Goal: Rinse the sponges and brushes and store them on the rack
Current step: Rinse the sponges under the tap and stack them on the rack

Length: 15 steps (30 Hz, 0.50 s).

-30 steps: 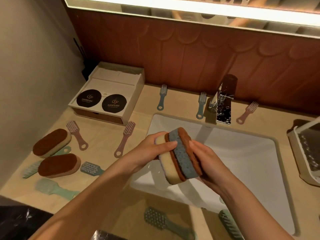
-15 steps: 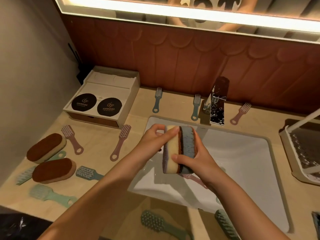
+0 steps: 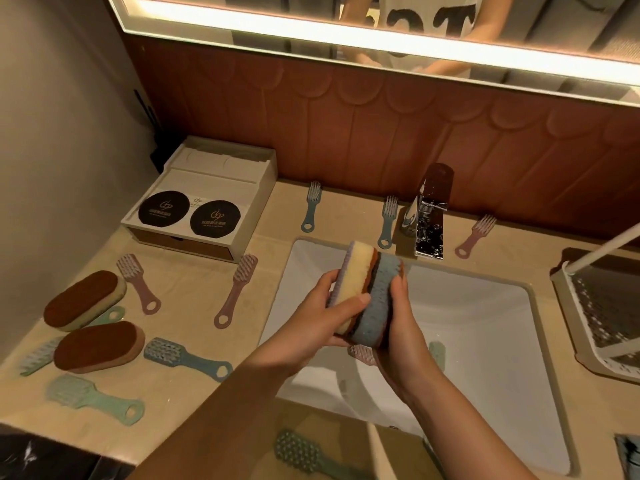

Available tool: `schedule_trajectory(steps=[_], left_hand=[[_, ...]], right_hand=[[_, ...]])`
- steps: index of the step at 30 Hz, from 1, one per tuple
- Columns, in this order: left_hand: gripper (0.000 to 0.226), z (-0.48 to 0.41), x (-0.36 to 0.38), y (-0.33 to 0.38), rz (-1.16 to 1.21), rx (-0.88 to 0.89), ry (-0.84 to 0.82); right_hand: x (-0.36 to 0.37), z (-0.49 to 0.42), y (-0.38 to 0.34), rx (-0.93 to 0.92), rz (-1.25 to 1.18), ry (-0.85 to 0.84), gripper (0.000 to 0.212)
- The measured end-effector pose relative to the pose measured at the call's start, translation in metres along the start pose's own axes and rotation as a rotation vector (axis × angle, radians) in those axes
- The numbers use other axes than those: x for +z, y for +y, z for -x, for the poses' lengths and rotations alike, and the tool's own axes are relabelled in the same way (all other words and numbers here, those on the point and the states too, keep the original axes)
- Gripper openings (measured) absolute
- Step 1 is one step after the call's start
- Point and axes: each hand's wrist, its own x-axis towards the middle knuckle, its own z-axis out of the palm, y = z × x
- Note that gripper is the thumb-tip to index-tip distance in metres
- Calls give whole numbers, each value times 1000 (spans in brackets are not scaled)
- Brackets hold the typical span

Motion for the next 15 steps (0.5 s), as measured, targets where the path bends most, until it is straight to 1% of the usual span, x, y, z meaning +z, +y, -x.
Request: schedule_trajectory(steps=[1, 2, 5, 7, 8, 9, 10, 12, 14, 15], left_hand=[[53, 1, 0, 1, 1, -1, -25], [56, 2, -1, 1, -3, 2, -47], [57, 0, -4, 7, -46, -5, -68], [54, -2, -12, 13, -120, -39, -91], [55, -3, -16, 17, -167, -66, -126], [57, -3, -19, 21, -227, -90, -174], [61, -3, -22, 25, -293, -105, -224], [64, -4, -24, 31, -386, -113, -309], [63, -6, -24, 33, -408, -115, -342], [61, -7, -24, 33, -410, -114, -332]], right_hand=[[-2, 1, 0, 10, 20, -14, 89], [-4, 3, -2, 22, 48, -19, 90], [-11, 3, -14, 17, 188, 2, 69], [-17, -1, -29, -53, 358, 80, 51], [-19, -2, -38, -85, 423, 98, 43], [-21, -2, -48, -112, 489, 86, 39], [-23, 0, -56, -125, 558, 40, 40], [-23, 5, -68, -85, 654, -96, 47], [-19, 10, -70, -9, 648, -198, 51], [-18, 12, -68, 2, 624, -210, 48]])
